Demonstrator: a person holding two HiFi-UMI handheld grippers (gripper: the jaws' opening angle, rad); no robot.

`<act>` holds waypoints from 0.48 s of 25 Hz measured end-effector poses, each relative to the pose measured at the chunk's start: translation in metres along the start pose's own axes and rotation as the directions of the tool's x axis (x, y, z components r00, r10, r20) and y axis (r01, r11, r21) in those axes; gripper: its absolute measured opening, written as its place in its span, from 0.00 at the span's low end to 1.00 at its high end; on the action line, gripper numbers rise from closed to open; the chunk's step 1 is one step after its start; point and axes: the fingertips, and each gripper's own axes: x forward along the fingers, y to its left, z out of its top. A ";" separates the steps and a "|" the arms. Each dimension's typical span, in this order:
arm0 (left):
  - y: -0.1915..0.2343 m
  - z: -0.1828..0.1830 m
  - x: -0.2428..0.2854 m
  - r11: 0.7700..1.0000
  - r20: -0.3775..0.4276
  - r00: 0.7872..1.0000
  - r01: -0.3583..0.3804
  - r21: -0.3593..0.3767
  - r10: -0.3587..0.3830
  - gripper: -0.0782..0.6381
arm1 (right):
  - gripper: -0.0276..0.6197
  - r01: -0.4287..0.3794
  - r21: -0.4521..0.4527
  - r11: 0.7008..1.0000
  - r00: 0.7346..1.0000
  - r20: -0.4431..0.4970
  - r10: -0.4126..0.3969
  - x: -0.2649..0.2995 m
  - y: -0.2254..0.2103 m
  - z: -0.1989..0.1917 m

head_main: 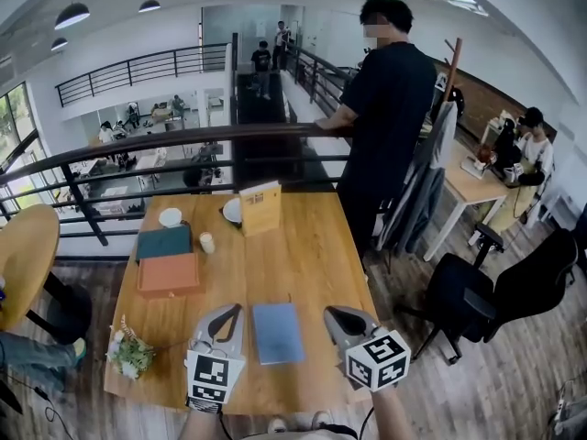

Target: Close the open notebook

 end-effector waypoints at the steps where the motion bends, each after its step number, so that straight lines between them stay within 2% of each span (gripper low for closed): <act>1: -0.002 0.005 0.001 1.000 0.003 1.000 -0.001 0.005 0.001 0.12 | 0.05 -0.001 -0.011 1.000 1.000 0.010 0.001 -0.004 -0.001 0.006; 6: -0.016 0.032 0.003 0.999 0.021 1.000 -0.015 0.036 0.015 0.12 | 0.05 0.014 -0.078 0.997 0.999 0.044 -0.011 -0.025 -0.010 0.031; 12: -0.035 0.060 0.004 0.997 0.047 0.998 -0.044 0.062 0.041 0.12 | 0.05 0.003 -0.108 0.994 0.998 0.068 0.004 -0.047 -0.024 0.047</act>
